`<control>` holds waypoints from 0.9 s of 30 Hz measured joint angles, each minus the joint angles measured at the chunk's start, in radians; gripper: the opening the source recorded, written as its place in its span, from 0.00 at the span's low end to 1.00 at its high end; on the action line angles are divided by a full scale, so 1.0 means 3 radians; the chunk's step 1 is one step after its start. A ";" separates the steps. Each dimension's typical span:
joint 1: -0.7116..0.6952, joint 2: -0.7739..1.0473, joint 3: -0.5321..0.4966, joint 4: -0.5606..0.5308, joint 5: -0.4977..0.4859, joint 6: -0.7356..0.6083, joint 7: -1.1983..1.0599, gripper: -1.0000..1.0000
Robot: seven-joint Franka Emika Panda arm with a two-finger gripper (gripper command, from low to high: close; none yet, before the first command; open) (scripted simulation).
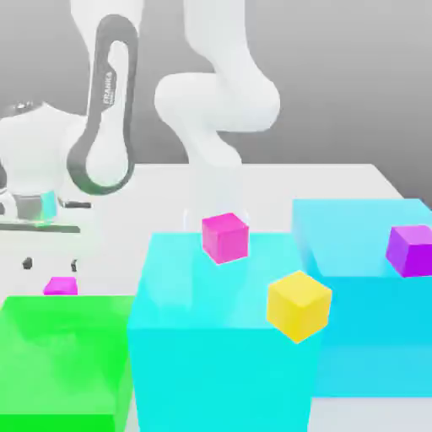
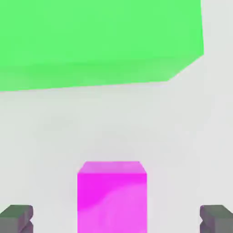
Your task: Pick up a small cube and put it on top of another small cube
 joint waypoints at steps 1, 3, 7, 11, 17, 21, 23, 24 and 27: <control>-0.0130 0.0098 0.0170 0.0028 0.0184 0.0062 -0.0142 0.50; -0.0433 0.0285 0.0540 0.0085 0.0480 0.0193 -0.0371 0.50; -0.0835 0.0530 0.1022 0.0164 0.0844 0.0375 -0.0656 0.00; -0.0835 0.0530 0.1022 0.0164 0.0842 0.0366 -0.0655 0.00; -0.0402 0.0219 0.0475 0.0061 0.0333 0.0151 -0.0261 0.00; -0.0129 -0.0181 0.0014 -0.0059 -0.0465 -0.0096 0.0335 0.00; -0.0117 -0.0304 -0.0038 -0.0092 -0.0674 -0.0164 0.0486 0.00; -0.0107 -0.0311 -0.0024 -0.0095 -0.0657 -0.0157 0.0469 0.00; -0.0100 -0.0277 0.0055 -0.0093 -0.0515 -0.0086 0.0346 0.00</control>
